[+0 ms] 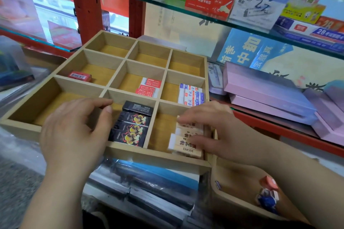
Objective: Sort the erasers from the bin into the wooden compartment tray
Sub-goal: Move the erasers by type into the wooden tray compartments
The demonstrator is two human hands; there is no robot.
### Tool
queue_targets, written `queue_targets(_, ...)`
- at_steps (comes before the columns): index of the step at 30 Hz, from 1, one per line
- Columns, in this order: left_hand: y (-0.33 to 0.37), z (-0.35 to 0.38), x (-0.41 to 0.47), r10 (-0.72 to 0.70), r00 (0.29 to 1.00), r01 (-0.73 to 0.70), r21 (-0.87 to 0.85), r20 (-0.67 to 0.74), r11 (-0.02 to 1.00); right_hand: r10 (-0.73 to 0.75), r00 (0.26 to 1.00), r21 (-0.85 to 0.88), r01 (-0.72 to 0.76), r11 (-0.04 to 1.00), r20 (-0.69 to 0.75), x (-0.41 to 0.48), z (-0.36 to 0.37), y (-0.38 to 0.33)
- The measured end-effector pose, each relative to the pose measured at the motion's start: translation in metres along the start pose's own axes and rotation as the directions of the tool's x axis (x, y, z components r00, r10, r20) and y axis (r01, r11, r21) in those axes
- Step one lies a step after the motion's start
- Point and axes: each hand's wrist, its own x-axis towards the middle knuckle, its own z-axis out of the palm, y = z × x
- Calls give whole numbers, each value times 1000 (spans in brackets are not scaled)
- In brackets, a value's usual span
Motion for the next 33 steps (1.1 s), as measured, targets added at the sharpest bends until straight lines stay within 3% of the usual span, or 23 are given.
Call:
queue_targets(4,0,0,0,10,1000,-10,-6,-20,1000,-124,990,-11,125,992,64,0,7,-2)
queue_targets(8,2,-1,-1,6,1000,-6,4,-21,1000,-134,988,19,133,991,74,-4,1,5)
queue_targets(12,6,-2,-4,-13,999,13,2,-40,1000,-124,992,5,124,992,23,-9,-1,10)
queue_targets(15,24,-4,-11,5,998,-13,-134,-57,991,-166,982,47,171,984,-93,-18,-1,11)
queue_targets(18,58,-8,-24,249,968,-248,-233,-23,940,-69,968,97,94,991,-242,-37,-8,22)
queue_targets(20,87,-4,-40,472,882,-450,-311,-4,837,75,951,195,-15,981,-300,-57,-12,36)
queue_targets(22,113,19,-68,610,793,-534,-475,7,700,219,922,274,-131,953,-318,-77,-13,52)
queue_targets(24,132,55,-103,680,733,-537,-589,30,604,364,904,307,-289,907,-225,-93,-11,72)
queue_targets(26,142,92,-132,687,716,-456,-659,128,598,477,876,252,-447,858,-70,-108,-4,98)
queue_targets(28,136,125,-149,657,706,-389,-630,265,672,566,819,179,-572,800,88,-121,7,125)
queue_targets(33,94,185,-168,528,695,-329,-438,487,837,653,673,127,-724,678,347,-131,57,199)
